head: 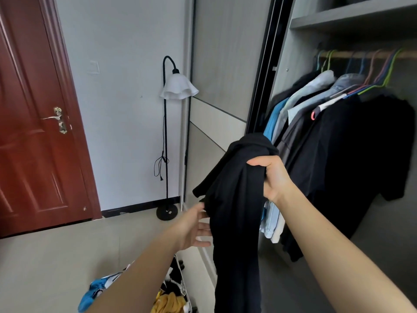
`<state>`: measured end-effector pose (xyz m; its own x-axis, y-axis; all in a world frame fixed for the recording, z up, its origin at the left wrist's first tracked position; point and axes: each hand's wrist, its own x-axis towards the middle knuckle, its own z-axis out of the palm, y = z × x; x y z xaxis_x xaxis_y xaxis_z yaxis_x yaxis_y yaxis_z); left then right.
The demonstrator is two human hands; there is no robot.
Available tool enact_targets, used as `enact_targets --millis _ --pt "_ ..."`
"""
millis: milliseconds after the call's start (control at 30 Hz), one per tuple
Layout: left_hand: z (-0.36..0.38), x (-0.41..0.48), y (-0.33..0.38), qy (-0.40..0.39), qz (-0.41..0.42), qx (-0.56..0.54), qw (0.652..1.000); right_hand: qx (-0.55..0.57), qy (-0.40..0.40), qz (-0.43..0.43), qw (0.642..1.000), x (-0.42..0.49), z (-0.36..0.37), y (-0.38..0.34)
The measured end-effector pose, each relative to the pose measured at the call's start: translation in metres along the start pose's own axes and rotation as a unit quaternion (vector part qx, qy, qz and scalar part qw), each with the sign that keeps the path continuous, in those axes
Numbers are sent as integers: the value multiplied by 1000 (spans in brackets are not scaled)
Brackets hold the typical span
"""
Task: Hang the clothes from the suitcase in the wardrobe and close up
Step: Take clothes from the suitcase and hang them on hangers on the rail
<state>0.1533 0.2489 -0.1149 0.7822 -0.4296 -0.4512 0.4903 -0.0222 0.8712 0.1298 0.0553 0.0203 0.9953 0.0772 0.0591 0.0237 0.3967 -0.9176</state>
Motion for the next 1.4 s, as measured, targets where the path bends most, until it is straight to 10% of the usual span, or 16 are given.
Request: enact_targets --millis 333,667,900,1100,1400 --pt "21 -9 39 23 151 -174 973 -60 18 -12 998 -19 -54 -19" --pt "40 -27 71 -28 276 -88 957 -308 -95 264 909 -27 -83 41" --pt "39 -32 64 -20 279 -33 960 -215 20 104 971 -26 -64 66" --pt "15 -30 54 177 246 71 951 -44 75 11 996 -21 -44 67" --pt "-1 -31 40 77 116 -258 956 -34 35 -4 999 -12 -15 66"
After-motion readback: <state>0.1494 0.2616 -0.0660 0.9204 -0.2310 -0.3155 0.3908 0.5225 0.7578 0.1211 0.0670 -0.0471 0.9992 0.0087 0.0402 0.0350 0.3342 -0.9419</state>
